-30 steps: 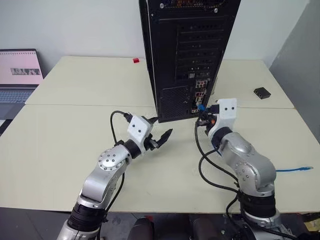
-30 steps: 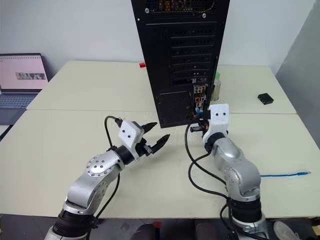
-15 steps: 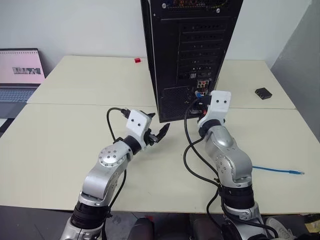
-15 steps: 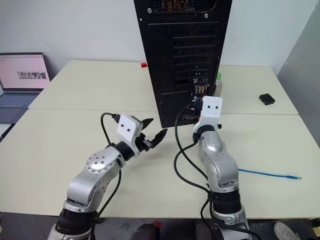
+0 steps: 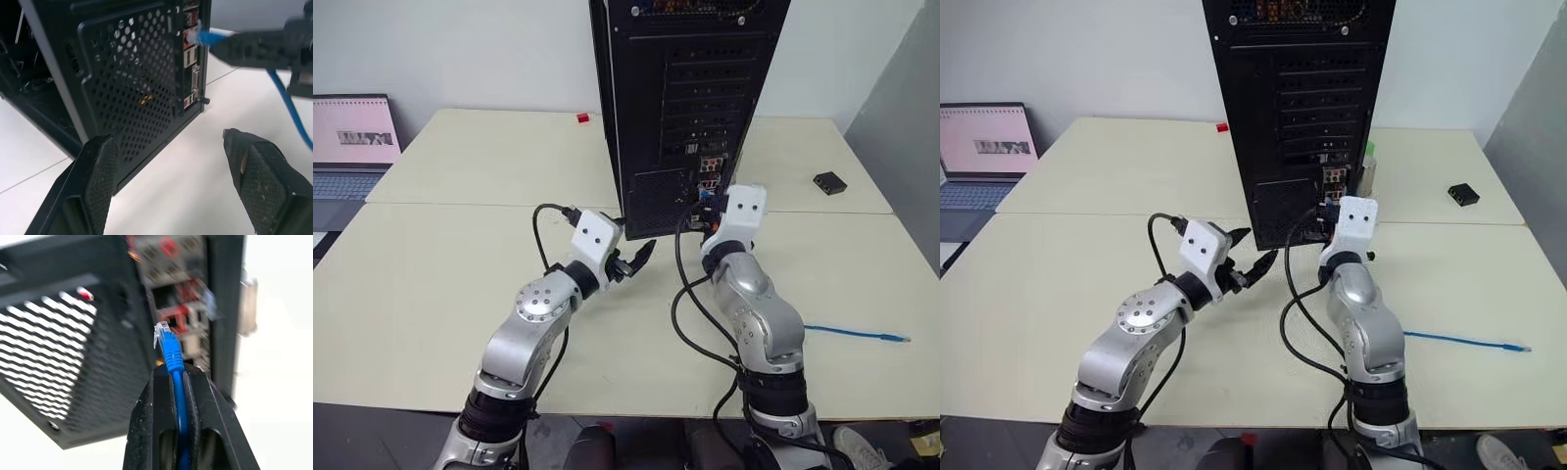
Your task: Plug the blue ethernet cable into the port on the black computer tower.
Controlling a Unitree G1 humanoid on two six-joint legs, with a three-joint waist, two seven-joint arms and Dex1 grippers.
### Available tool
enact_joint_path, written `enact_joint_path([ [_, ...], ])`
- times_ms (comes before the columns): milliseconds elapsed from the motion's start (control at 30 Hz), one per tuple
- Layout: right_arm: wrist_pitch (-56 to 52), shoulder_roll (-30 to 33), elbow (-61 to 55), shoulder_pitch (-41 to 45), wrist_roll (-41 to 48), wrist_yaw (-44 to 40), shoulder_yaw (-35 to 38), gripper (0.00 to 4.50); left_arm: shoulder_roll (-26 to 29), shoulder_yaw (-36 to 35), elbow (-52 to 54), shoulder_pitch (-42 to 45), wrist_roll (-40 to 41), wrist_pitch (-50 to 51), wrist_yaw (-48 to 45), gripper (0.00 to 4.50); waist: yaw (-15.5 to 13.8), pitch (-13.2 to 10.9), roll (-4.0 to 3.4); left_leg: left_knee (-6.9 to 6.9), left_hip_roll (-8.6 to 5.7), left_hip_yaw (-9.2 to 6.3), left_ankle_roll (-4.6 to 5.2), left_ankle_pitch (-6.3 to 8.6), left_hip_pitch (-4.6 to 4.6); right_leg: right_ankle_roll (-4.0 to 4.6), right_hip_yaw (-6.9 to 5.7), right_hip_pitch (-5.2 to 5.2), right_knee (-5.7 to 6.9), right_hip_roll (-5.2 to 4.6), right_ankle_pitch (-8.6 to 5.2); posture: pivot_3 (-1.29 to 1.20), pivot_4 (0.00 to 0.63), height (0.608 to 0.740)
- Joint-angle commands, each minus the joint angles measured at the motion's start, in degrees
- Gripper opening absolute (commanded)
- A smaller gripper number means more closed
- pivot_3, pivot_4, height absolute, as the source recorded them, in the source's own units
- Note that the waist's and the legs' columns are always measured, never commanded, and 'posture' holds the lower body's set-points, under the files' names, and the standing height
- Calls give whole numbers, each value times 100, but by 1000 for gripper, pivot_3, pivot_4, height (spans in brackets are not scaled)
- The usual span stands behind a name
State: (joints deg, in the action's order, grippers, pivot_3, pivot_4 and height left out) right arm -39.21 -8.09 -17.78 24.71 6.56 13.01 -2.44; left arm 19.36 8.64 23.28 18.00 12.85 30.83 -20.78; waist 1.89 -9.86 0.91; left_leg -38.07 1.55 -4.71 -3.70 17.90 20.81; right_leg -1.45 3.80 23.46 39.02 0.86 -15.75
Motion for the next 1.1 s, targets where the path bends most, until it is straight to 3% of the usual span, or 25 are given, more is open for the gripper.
enact_joint_path([
  [33, 64, -115, -295, 17, -81, 93, 24, 0, -29, 46, 279, 72, -48, -39, -47, 3522, 1, 0, 0, 0, 0, 0, 0, 0, 0, 0, 0, 1, 0, 0, 0, 0, 150, 740],
  [1100, 251, -131, 191, 532, -157, -94, -63, 0, 88, -80, 117, -130, -295, -222, -145, 3522, 9, -1, -1, 3, 1, 1, 0, 0, 1, 0, 1, 3, -1, 1, 0, 0, 150, 740],
])
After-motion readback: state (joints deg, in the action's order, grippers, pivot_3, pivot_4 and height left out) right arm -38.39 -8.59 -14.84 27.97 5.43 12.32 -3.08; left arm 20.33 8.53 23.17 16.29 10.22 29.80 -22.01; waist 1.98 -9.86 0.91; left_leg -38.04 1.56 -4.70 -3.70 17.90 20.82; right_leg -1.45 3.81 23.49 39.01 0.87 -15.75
